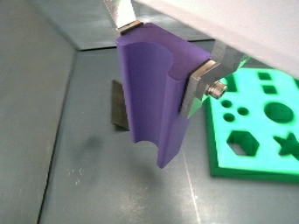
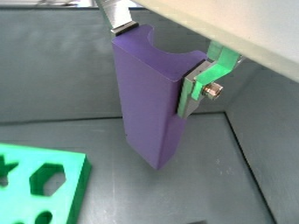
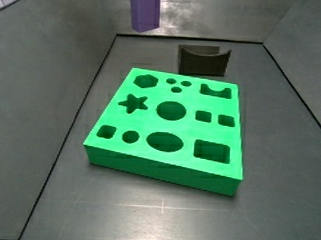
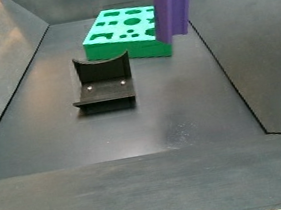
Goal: Pick up the arch object. Move up. Place the arch object on the fixture. Regrasp the arch object. Rotate the arch object. Move to above the board. Insert the arch object.
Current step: Rotate the arch object.
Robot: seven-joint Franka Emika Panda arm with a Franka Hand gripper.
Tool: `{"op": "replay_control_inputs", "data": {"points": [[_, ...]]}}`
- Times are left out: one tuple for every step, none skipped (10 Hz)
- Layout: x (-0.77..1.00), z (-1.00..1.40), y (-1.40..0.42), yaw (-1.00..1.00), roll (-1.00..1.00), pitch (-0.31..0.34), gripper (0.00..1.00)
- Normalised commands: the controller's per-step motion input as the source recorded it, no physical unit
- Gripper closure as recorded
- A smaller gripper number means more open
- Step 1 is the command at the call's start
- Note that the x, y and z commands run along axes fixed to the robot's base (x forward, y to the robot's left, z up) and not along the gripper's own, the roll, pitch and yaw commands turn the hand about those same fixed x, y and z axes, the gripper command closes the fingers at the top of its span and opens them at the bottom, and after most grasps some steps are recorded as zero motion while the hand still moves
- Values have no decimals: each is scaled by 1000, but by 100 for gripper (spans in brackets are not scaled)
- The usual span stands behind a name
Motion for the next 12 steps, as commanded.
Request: {"op": "replay_control_inputs", "data": {"points": [[0,1,9,-1000,-58,21,100],[0,1,11,-1000,-67,24,100],[0,1,12,-1000,-75,27,100],[0,1,13,-1000,-85,31,100],[0,2,14,-1000,-103,38,100],[0,2,15,-1000,-124,45,100],[1,3,15,-1000,-143,51,100],[2,7,17,-649,-150,52,100],[2,9,17,-503,-149,52,100],[3,13,18,-258,-146,50,100],[3,14,18,-200,-146,49,100],[0,-1000,0,-130,-346,49,100]]}}
